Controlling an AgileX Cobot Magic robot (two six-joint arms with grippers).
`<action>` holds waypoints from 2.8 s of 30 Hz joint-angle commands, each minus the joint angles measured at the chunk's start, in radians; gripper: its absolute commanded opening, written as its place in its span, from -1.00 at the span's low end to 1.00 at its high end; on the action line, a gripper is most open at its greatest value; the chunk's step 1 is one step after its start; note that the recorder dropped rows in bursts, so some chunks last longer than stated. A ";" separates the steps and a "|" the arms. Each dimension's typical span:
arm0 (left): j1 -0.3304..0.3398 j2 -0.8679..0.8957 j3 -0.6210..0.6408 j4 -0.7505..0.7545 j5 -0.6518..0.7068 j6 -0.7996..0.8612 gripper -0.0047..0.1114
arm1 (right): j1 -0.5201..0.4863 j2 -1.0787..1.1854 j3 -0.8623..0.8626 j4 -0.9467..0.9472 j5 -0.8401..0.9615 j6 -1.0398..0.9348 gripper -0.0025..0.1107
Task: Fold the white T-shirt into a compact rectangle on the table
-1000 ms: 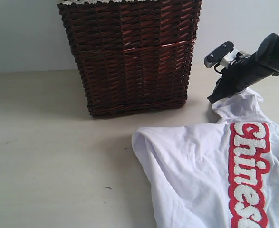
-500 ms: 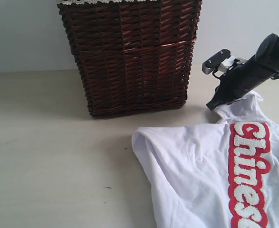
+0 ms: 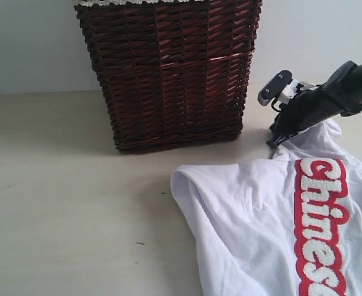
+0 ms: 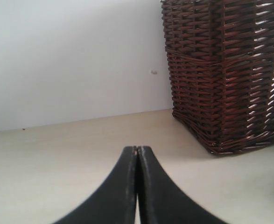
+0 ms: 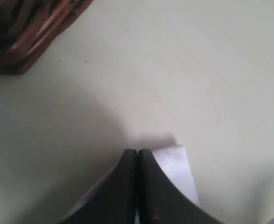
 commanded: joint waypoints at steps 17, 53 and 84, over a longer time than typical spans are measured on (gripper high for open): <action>-0.004 -0.006 0.000 0.000 0.000 -0.003 -0.92 | -0.058 -0.104 0.010 0.156 -0.098 0.124 -0.96; -0.004 -0.006 0.000 0.000 0.000 -0.003 -0.92 | -0.103 -0.033 -0.002 0.255 -0.222 0.145 -0.96; -0.004 -0.006 0.000 0.000 0.000 -0.003 -0.92 | -0.103 -0.102 -0.002 0.294 0.232 -0.009 -0.17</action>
